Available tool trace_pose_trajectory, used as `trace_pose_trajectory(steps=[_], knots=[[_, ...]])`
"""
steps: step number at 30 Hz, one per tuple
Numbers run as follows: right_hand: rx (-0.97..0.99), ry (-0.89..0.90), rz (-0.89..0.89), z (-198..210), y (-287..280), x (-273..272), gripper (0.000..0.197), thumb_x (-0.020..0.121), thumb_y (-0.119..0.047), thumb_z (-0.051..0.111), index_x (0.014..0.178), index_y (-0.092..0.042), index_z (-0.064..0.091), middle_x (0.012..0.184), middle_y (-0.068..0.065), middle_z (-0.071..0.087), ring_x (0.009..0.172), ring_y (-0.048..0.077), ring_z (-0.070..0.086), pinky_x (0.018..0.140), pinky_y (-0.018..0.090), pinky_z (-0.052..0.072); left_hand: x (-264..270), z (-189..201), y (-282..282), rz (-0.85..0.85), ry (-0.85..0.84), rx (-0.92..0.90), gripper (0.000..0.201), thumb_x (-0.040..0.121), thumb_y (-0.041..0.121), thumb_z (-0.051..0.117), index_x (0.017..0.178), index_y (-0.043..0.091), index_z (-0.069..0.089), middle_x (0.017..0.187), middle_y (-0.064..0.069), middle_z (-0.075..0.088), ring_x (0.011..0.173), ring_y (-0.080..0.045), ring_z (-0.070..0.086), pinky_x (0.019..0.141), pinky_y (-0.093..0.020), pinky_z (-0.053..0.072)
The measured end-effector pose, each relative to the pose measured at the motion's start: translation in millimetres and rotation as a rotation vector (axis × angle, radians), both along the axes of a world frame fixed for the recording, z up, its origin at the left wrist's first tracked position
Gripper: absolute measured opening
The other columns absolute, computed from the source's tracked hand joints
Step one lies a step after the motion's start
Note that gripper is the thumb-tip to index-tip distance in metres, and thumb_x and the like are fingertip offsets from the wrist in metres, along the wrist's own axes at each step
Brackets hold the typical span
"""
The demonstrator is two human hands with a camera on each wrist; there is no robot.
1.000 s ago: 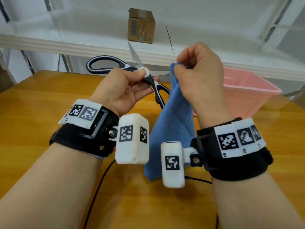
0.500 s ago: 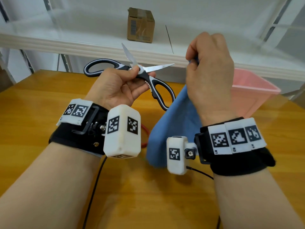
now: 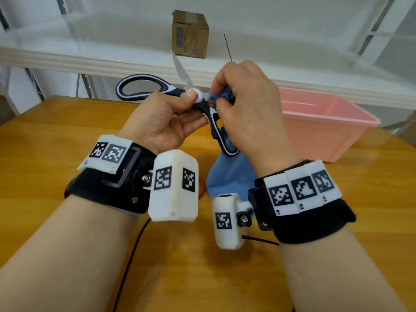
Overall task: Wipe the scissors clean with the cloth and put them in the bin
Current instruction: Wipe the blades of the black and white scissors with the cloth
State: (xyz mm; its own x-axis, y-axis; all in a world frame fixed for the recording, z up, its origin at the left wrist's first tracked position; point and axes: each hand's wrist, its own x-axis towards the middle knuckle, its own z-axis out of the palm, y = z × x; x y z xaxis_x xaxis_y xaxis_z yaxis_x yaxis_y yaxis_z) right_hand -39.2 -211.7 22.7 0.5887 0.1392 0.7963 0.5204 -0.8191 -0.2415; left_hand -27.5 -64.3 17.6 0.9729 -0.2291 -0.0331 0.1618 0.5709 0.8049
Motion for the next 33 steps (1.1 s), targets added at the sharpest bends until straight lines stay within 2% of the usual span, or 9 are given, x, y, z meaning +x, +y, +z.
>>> trace_pose_trajectory(steps=[4, 9, 11, 14, 16, 20, 23, 26, 33], knots=[[0.034, 0.052, 0.004, -3, 3, 1, 0.015, 0.080, -0.007, 0.063, 0.089, -0.017, 0.070, 0.095, 0.001, 0.058, 0.086, 0.015, 0.056, 0.070, 0.022, 0.037, 0, -1, -2, -0.018, -0.039, 0.035, 0.013, 0.092, 0.002, 0.055, 0.101, -0.002, 0.063, 0.107, -0.017, 0.067, 0.101, -0.027, 0.068, 0.080, -0.035, 0.060], [0.066, 0.199, 0.014, 4, 2, -4, 0.016, 0.090, -0.023, 0.063, 0.090, -0.030, 0.078, 0.073, -0.024, 0.050, 0.075, 0.000, 0.051, 0.073, 0.007, 0.038, 0, -2, -2, -0.007, -0.075, 0.031, 0.013, 0.092, 0.000, 0.053, 0.101, -0.007, 0.062, 0.081, -0.011, 0.069, 0.068, -0.015, 0.070, 0.083, -0.037, 0.059], [0.110, 0.206, 0.016, 4, 2, -4, 0.017, 0.090, -0.020, 0.062, 0.092, -0.030, 0.076, 0.075, -0.023, 0.057, 0.075, -0.004, 0.054, 0.074, 0.004, 0.039, -1, -2, -3, -0.010, -0.088, 0.064, 0.013, 0.092, 0.000, 0.054, 0.100, -0.005, 0.062, 0.082, -0.009, 0.070, 0.069, -0.015, 0.070, 0.083, -0.036, 0.059], [0.192, 0.196, 0.034, 1, 2, -4, 0.021, 0.088, -0.010, 0.060, 0.104, -0.023, 0.061, 0.090, -0.009, 0.066, 0.085, 0.004, 0.061, 0.075, 0.021, 0.049, 0, -3, -6, -0.011, -0.096, 0.110, 0.013, 0.091, 0.000, 0.055, 0.101, -0.003, 0.063, 0.098, -0.014, 0.069, 0.090, -0.023, 0.070, 0.080, -0.035, 0.060], [0.198, 0.191, 0.025, -1, 2, -5, 0.023, 0.087, -0.006, 0.058, 0.104, -0.020, 0.051, 0.090, -0.004, 0.064, 0.084, 0.009, 0.060, 0.074, 0.029, 0.051, -1, -3, -8, -0.010, -0.094, 0.106, 0.011, 0.091, -0.001, 0.055, 0.099, -0.003, 0.062, 0.097, -0.015, 0.069, 0.089, -0.023, 0.071, 0.077, -0.035, 0.060], [0.227, 0.170, -0.058, -2, -4, -3, 0.021, 0.086, -0.002, 0.055, 0.096, -0.018, 0.047, 0.087, -0.001, 0.062, 0.081, 0.012, 0.060, 0.072, 0.039, 0.053, -2, -3, -10, 0.007, -0.084, 0.108, 0.013, 0.091, -0.002, 0.054, 0.102, -0.004, 0.060, 0.115, -0.027, 0.066, 0.100, -0.031, 0.070, 0.074, -0.035, 0.060], [0.236, 0.170, -0.056, 0, -6, -4, 0.021, 0.085, -0.002, 0.057, 0.095, -0.018, 0.047, 0.086, -0.002, 0.062, 0.080, 0.012, 0.059, 0.072, 0.038, 0.052, -2, -3, -11, 0.016, -0.075, 0.109, 0.018, 0.088, -0.002, 0.056, 0.105, -0.006, 0.059, 0.124, -0.030, 0.060, 0.105, -0.033, 0.068, 0.073, -0.036, 0.060], [0.193, 0.166, -0.015, 0, 5, -7, 0.017, 0.083, -0.004, 0.059, 0.095, -0.015, 0.051, 0.085, -0.001, 0.063, 0.079, 0.014, 0.058, 0.070, 0.038, 0.049, -1, -4, -9, 0.006, -0.075, 0.100, 0.029, 0.083, 0.000, 0.059, 0.110, -0.009, 0.061, 0.119, -0.025, 0.065, 0.105, -0.030, 0.068, 0.082, -0.039, 0.059], [0.225, 0.119, -0.105, 2, -5, -4, 0.019, 0.084, -0.003, 0.059, 0.088, -0.018, 0.048, 0.083, 0.001, 0.060, 0.078, 0.018, 0.059, 0.070, 0.040, 0.049, -3, -2, -9, 0.000, -0.103, 0.118, 0.009, 0.091, -0.002, 0.053, 0.095, -0.003, 0.062, 0.095, -0.018, 0.071, 0.095, -0.029, 0.072, 0.080, -0.038, 0.060]])
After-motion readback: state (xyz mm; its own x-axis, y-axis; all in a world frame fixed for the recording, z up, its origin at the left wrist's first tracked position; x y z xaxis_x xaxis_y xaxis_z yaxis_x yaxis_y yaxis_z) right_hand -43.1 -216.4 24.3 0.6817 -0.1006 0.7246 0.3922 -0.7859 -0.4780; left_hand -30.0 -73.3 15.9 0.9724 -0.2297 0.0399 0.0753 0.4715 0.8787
